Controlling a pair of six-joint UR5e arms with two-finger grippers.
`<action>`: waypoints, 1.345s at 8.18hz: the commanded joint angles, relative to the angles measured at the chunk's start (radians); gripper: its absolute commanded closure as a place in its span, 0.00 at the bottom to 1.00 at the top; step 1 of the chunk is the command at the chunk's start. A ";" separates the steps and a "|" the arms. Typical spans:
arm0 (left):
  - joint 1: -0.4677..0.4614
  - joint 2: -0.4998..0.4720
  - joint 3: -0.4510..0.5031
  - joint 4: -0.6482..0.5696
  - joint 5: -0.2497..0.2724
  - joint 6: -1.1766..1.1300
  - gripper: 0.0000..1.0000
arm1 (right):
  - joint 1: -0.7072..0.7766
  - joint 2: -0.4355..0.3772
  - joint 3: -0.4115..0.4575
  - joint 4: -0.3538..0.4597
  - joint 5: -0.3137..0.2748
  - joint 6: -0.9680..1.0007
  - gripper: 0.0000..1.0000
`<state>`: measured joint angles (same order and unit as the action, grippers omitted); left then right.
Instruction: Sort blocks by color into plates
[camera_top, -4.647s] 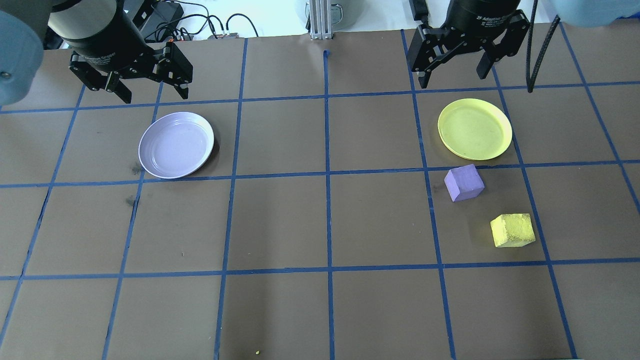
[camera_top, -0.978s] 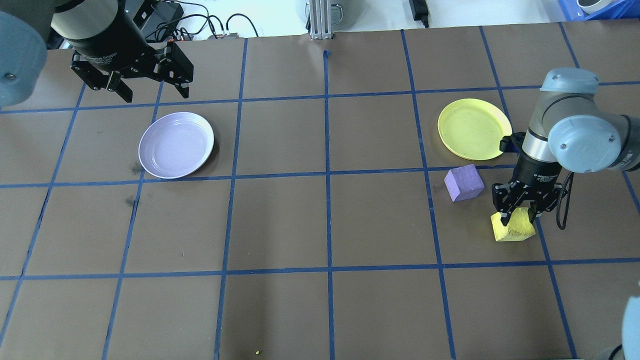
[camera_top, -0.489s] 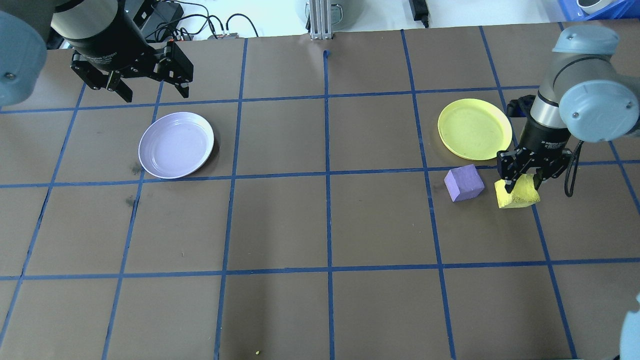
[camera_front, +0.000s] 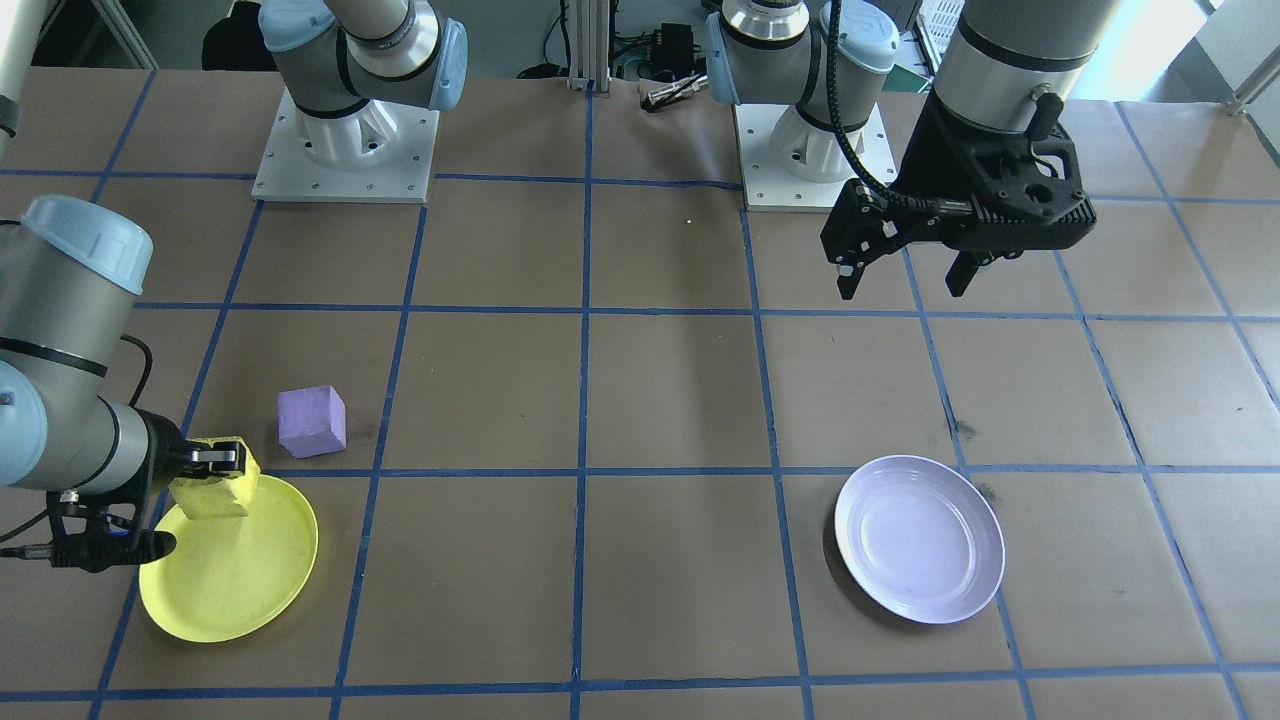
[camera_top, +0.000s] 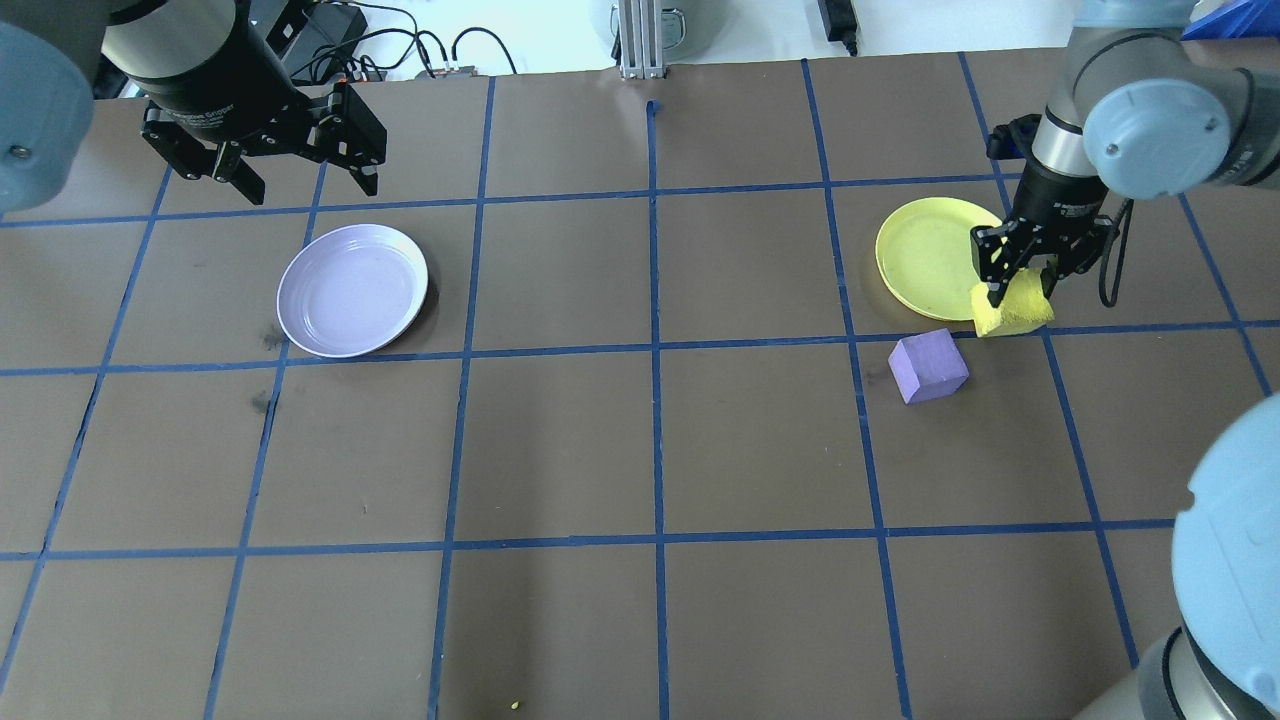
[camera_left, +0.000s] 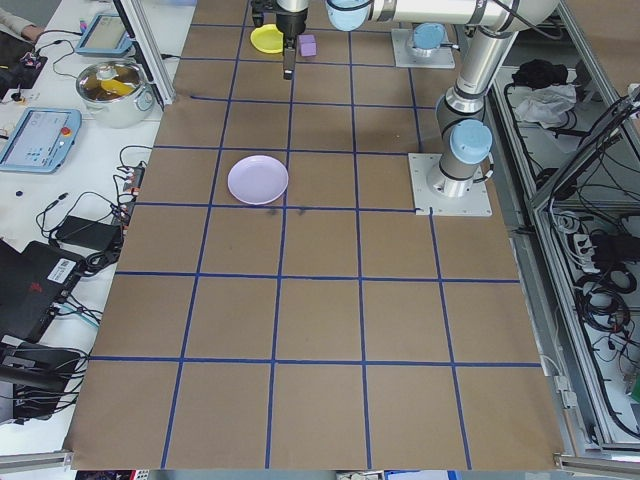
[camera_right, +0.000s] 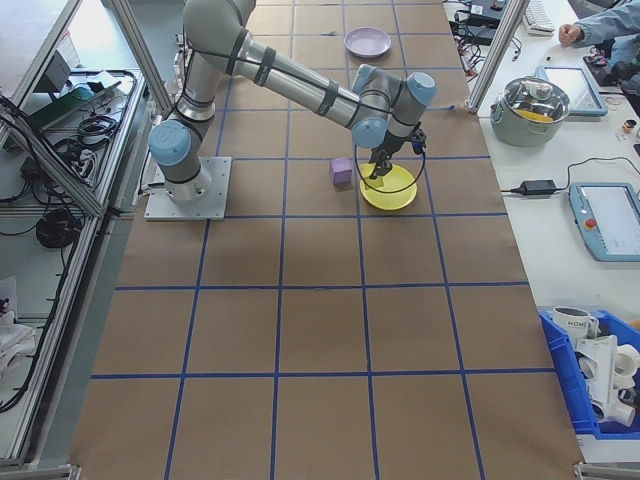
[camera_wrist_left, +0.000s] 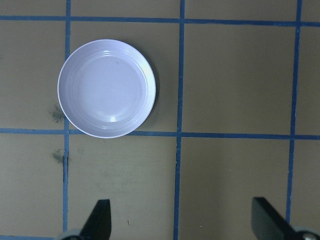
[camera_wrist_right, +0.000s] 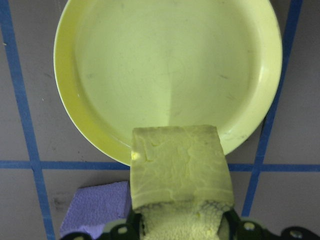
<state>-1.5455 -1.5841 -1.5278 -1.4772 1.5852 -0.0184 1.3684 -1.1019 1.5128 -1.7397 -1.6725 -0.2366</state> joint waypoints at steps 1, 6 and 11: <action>0.002 -0.002 0.000 0.001 -0.001 0.000 0.00 | 0.029 0.059 -0.036 -0.042 0.004 0.002 0.45; 0.022 -0.002 -0.002 0.000 -0.001 0.002 0.00 | 0.029 0.059 -0.037 -0.063 0.008 0.003 0.48; 0.024 -0.002 0.000 0.001 -0.001 0.002 0.00 | 0.032 0.057 -0.040 -0.044 0.005 0.003 0.00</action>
<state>-1.5221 -1.5862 -1.5283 -1.4766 1.5849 -0.0169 1.3976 -1.0402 1.4715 -1.7956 -1.6672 -0.2342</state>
